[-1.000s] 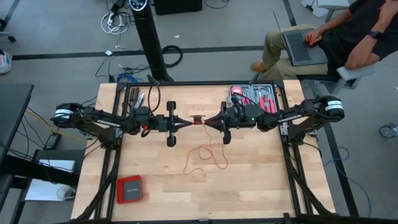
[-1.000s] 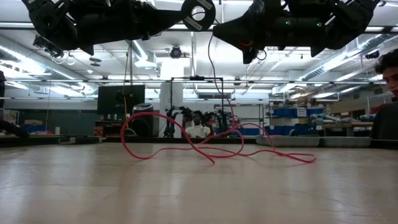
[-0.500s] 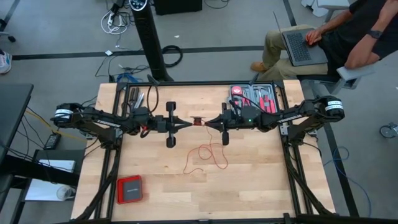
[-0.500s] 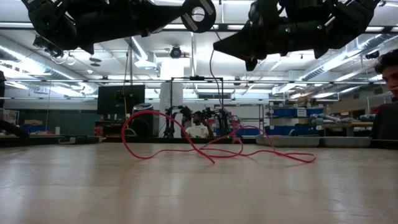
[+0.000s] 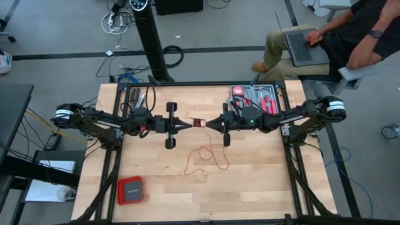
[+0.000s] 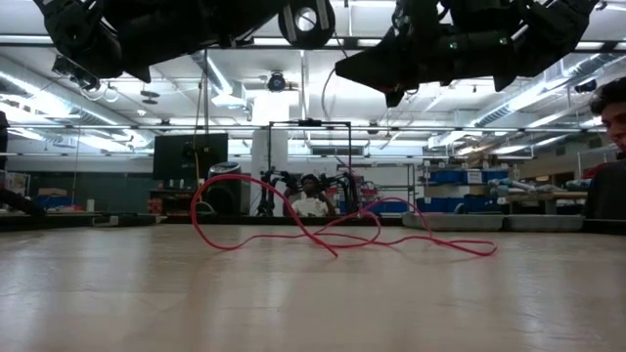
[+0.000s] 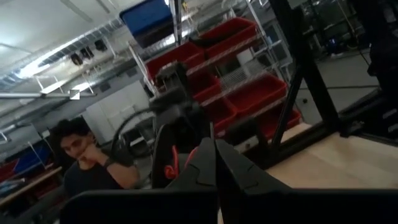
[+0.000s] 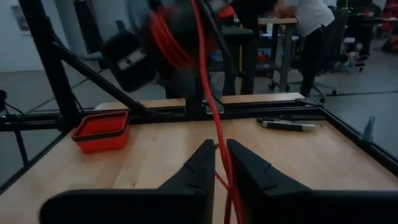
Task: Coil cords
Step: Coil the red cable wire onto the black spool
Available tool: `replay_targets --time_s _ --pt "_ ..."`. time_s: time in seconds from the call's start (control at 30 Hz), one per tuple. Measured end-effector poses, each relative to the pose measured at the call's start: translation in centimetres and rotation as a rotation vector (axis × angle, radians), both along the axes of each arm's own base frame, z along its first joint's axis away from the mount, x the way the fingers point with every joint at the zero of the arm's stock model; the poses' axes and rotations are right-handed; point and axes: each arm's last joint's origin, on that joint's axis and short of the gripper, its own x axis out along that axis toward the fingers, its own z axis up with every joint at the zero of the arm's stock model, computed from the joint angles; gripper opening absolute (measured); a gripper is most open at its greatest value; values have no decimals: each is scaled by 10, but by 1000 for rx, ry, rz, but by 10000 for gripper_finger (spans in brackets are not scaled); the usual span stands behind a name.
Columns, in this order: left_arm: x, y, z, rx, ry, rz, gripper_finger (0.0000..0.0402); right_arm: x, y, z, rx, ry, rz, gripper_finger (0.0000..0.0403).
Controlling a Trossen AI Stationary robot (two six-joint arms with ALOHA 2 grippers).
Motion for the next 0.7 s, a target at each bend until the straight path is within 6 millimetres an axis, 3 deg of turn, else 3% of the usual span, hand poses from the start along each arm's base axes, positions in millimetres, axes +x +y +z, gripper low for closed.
replay_targets --time_s 0.27,0.47,0.57,0.7 --pt "1 1 -4 -11 46 30 0 -24 2 28 -12 5 -7 91" --pt "1 1 -4 -10 46 27 0 -46 5 55 -85 -65 -7 95" --pt "1 1 -4 -10 39 22 0 -43 5 61 -125 -68 -8 93" --pt "1 1 -3 -11 33 20 0 -23 4 68 -183 -36 10 94"
